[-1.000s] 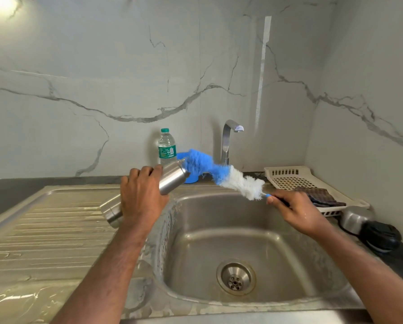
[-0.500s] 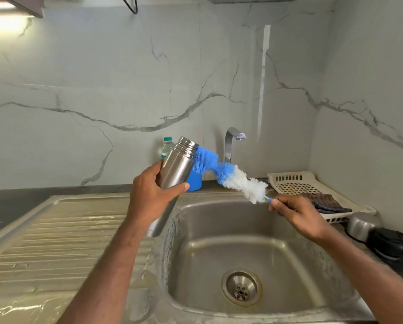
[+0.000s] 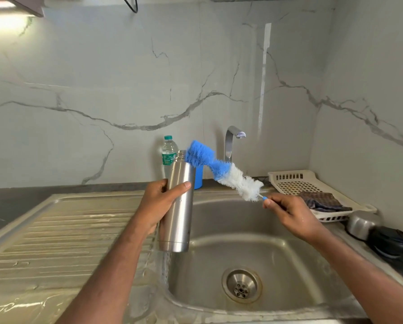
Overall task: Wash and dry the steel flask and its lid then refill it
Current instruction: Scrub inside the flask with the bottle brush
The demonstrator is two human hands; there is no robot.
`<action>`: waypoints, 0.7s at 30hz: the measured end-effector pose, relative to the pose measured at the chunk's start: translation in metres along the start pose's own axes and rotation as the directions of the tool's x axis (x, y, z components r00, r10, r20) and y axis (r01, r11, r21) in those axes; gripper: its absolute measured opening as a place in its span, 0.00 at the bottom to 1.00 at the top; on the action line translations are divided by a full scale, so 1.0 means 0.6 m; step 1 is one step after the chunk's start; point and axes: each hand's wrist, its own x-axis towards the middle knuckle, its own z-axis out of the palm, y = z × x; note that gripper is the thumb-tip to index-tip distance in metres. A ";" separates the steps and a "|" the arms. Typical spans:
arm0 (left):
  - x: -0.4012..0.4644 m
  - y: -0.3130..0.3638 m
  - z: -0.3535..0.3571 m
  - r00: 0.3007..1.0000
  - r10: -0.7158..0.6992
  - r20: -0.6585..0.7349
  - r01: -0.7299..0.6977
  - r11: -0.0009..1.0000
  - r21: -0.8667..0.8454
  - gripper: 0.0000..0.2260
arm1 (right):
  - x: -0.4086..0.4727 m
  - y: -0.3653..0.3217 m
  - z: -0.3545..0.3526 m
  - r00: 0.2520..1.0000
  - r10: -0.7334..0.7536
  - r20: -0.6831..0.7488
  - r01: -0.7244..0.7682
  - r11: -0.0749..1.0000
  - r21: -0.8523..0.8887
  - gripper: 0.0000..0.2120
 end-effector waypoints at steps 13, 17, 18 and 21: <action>-0.011 0.000 0.025 1.000 0.018 0.004 -0.018 0.999 -0.050 0.10 | 0.006 0.011 0.015 0.998 0.034 0.050 -0.031 0.998 -0.060 0.17; -0.008 -0.004 0.011 0.998 -0.015 -0.066 0.007 0.992 -0.123 0.11 | -0.003 0.013 0.012 0.994 0.100 0.041 -0.099 0.995 -0.035 0.13; -0.007 -0.006 0.006 0.996 -0.037 -0.082 0.024 0.988 -0.155 0.11 | -0.007 0.015 0.008 0.991 0.128 0.038 -0.128 0.992 -0.010 0.13; -0.008 -0.015 0.006 0.995 -0.066 -0.069 0.054 0.984 -0.172 0.11 | -0.010 0.011 0.009 0.987 0.153 0.043 -0.157 0.982 0.101 0.12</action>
